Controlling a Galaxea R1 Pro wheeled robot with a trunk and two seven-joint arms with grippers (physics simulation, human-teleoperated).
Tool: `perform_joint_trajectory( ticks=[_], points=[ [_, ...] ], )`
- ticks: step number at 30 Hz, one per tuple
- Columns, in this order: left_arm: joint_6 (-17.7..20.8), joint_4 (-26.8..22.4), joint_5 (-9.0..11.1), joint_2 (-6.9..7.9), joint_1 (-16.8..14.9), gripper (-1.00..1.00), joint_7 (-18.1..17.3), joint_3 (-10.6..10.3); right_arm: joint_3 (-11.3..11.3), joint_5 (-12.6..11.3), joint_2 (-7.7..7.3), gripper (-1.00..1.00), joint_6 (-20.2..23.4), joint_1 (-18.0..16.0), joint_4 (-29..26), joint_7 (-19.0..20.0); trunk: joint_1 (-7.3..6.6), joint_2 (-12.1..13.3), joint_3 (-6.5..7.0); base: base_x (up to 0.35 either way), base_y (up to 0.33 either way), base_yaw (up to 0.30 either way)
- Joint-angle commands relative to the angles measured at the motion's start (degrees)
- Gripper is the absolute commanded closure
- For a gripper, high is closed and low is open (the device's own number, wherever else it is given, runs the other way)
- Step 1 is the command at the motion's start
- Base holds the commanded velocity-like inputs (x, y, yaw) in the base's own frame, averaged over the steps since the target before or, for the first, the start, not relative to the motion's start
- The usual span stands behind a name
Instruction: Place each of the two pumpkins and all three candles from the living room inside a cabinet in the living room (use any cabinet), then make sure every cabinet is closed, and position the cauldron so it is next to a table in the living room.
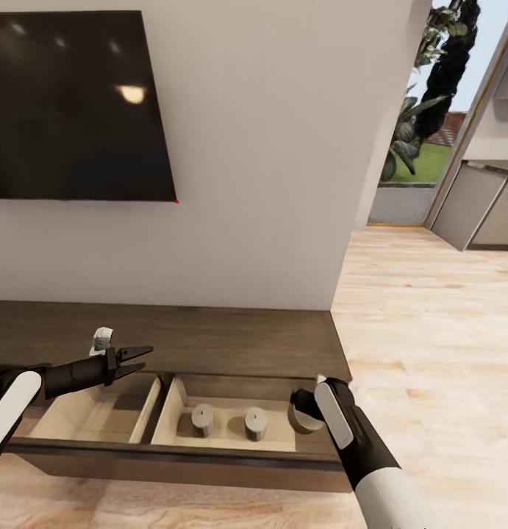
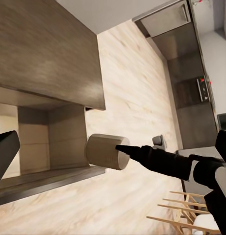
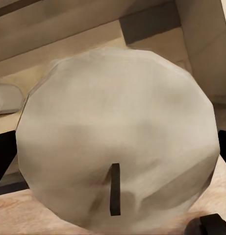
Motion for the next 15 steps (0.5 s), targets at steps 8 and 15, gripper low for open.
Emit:
perform_joint_trajectory(
  ticks=[8,15],
  points=[
    [0.03,0.00,0.12,0.00,0.00,-1.00,-0.08,-0.02,0.06,0.05,-0.06,1.00,-4.17,-0.72,3.34,0.19,1.76,-3.23,-1.44,0.000,0.000,0.000],
    [0.03,-0.02,0.12,0.00,0.00,-1.00,-0.08,-0.03,0.11,0.22,-0.06,1.00,-4.94,-0.77,3.71,1.40,3.30,-6.03,-2.69,0.000,0.000,0.000]
  ],
)
